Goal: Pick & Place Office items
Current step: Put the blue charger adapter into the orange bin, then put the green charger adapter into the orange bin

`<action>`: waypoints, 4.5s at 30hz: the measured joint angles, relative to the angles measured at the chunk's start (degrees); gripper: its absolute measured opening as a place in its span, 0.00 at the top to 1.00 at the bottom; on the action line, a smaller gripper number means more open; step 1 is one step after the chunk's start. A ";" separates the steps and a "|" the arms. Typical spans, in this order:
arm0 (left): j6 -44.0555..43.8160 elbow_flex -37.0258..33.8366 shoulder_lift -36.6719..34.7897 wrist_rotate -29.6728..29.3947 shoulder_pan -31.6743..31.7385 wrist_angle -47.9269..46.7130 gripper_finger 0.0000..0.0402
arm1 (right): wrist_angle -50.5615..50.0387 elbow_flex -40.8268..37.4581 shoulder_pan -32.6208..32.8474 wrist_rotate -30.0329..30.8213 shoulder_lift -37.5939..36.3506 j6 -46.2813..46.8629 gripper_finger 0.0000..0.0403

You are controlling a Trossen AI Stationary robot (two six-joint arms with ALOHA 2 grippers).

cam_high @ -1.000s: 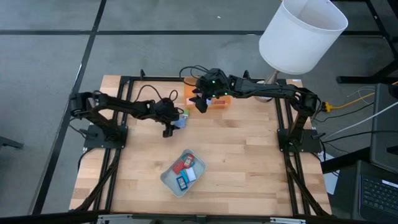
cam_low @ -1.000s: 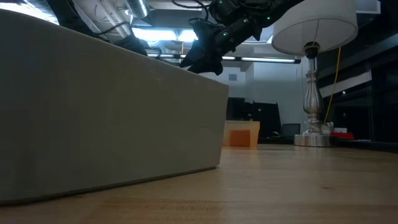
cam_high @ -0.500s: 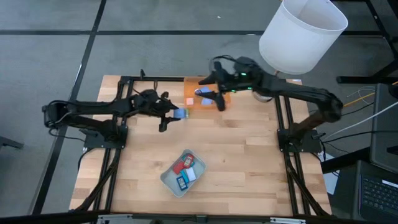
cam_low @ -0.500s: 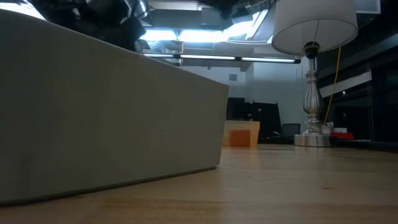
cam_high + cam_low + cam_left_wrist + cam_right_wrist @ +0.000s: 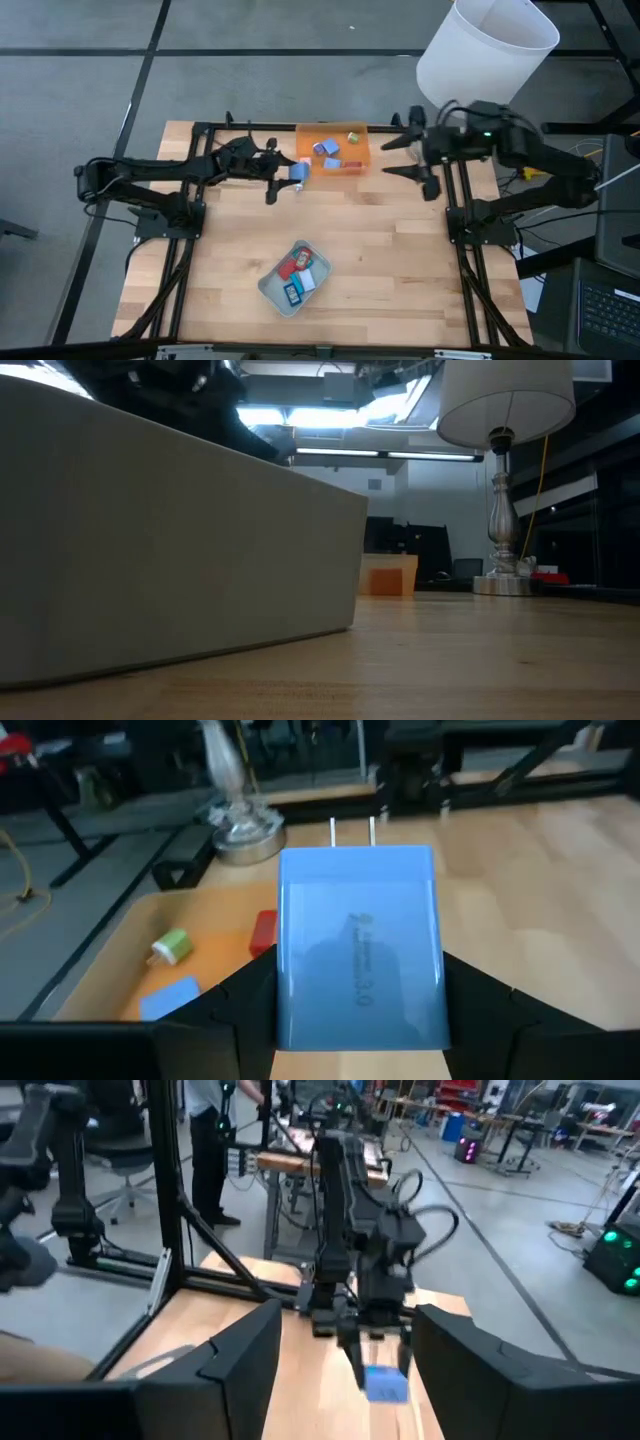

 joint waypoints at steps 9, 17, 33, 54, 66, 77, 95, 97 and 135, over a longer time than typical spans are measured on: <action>2.90 10.81 15.11 -2.58 4.09 -3.01 0.50 | -4.11 -0.07 6.27 6.37 -3.39 3.95 0.45; 4.28 20.91 28.11 -1.60 10.85 -5.29 0.50 | -5.63 -0.07 9.97 9.13 -3.24 4.95 0.45; 0.35 28.64 38.02 -4.72 13.81 -8.14 0.15 | -5.90 -0.07 12.75 9.53 -3.24 5.80 0.45; -19.93 28.62 31.73 -39.27 -3.73 -13.75 0.12 | -13.30 -0.07 12.75 8.68 -3.24 1.14 0.45; -55.89 28.62 32.23 -71.67 -23.91 -24.63 0.15 | -13.43 -0.07 12.87 2.16 -3.46 -2.65 0.45; -84.89 28.58 32.86 -69.94 -30.31 -50.92 0.23 | -7.30 -0.40 19.72 1.94 -9.91 -2.56 0.45; -81.54 28.60 33.19 -68.26 -30.57 -50.09 0.24 | 17.98 -48.19 25.66 24.63 -40.83 -1.13 0.45; -80.56 28.60 33.19 -68.16 -30.60 -50.09 0.24 | 17.92 -50.61 25.91 22.67 -43.89 0.21 0.45; -77.66 28.38 36.08 -64.53 -30.62 -48.76 0.24 | 30.42 -81.11 27.18 19.27 -58.53 11.24 0.45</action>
